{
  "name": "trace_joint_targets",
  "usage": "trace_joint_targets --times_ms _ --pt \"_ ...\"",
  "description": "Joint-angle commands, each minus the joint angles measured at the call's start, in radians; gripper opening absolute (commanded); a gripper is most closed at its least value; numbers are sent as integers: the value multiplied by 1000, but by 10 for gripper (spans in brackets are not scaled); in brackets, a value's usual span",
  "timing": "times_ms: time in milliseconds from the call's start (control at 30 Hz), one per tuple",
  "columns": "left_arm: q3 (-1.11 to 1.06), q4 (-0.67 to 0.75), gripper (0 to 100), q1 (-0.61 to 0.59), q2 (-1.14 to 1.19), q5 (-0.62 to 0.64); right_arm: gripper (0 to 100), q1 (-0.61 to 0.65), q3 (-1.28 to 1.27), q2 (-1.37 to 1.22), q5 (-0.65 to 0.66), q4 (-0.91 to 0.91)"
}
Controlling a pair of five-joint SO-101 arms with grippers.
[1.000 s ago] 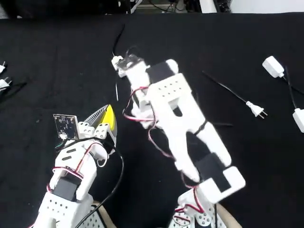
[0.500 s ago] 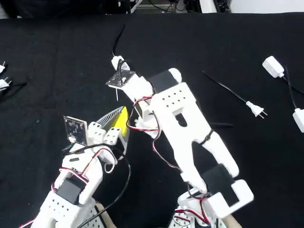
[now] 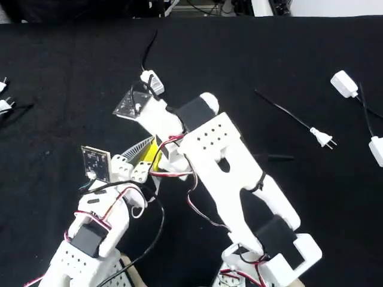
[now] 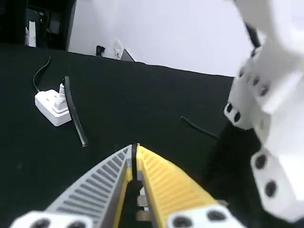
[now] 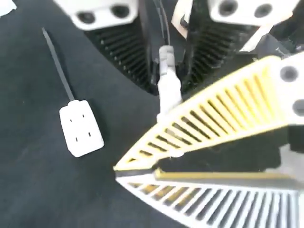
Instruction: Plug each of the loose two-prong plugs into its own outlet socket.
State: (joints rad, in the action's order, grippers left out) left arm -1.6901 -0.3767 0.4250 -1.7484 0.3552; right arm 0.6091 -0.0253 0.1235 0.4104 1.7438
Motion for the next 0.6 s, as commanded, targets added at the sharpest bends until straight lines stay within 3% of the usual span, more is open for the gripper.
trace_joint_targets --times_ms 0,567 --pt "-13 -3 30 12 -11 -2 13 17 70 44 -11 21" --pt "-13 -5 30 7 -3 -6 12 12 173 45 -55 17"
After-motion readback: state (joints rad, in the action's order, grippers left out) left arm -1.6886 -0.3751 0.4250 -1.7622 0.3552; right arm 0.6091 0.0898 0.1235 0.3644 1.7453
